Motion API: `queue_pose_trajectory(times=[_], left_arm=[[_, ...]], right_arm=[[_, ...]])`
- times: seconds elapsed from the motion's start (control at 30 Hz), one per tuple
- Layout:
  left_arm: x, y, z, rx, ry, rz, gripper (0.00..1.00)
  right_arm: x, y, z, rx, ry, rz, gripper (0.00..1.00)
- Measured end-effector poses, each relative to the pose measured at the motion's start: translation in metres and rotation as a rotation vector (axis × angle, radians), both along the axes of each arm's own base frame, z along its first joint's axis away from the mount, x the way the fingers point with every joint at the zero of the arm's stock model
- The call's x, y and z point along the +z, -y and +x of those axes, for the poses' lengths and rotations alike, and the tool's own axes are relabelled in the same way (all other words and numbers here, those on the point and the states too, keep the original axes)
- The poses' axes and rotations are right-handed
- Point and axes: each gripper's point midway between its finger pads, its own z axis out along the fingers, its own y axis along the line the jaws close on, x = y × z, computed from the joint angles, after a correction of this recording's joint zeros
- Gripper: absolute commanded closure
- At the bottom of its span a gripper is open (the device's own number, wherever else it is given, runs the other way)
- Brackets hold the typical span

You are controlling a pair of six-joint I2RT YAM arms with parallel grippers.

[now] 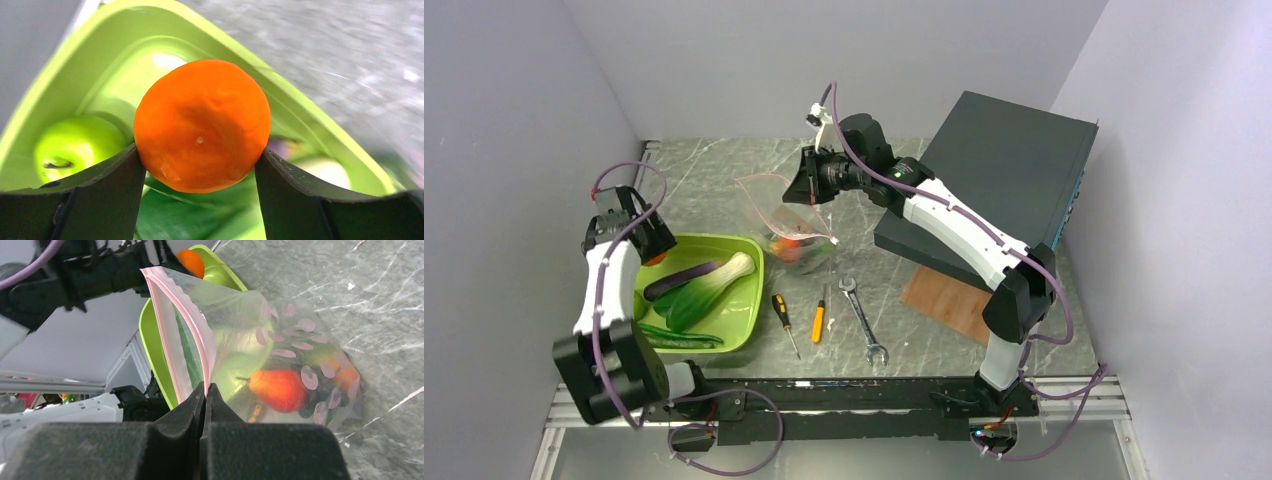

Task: Place the food in the zip-top bag and seal the zipper
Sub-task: Place the fake fruit in the zipper food storage bag.

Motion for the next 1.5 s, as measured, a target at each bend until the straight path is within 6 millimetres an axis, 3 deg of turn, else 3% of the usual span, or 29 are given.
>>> queue_pose_trajectory(times=[0.27, 0.43, 0.73, 0.87, 0.97, 1.17, 1.37, 1.5], left_arm=[[0.076, 0.105, -0.009, -0.297, 0.321, -0.171, 0.57], [0.122, 0.171, -0.029, -0.526, 0.481, -0.290, 0.57], [0.221, 0.251, -0.068, -0.907, 0.832, -0.499, 0.58], [0.243, 0.275, -0.067, -1.019, 0.905, -0.579, 0.56], [0.239, 0.283, -0.056, -1.035, 0.934, -0.618, 0.55], [0.202, 0.290, -0.028, -0.989, 0.914, -0.691, 0.55], [0.174, 0.276, -0.016, -0.845, 0.876, -0.642, 0.54], [0.156, 0.264, -0.016, -0.761, 0.816, -0.601, 0.46]], right_arm=[[0.000, -0.001, -0.001, 0.003, 0.001, 0.001, 1.00], [0.001, -0.002, -0.002, 0.005, 0.002, 0.003, 1.00], [0.000, -0.003, -0.001, 0.006, 0.004, 0.007, 1.00], [0.002, -0.004, -0.002, 0.008, -0.004, 0.017, 1.00], [0.006, -0.006, -0.004, 0.017, -0.010, 0.041, 1.00], [0.008, -0.010, -0.007, 0.024, -0.045, 0.076, 1.00], [0.009, -0.010, -0.005, 0.007, -0.080, 0.105, 1.00], [0.014, -0.012, -0.008, 0.015, -0.087, 0.126, 1.00]])
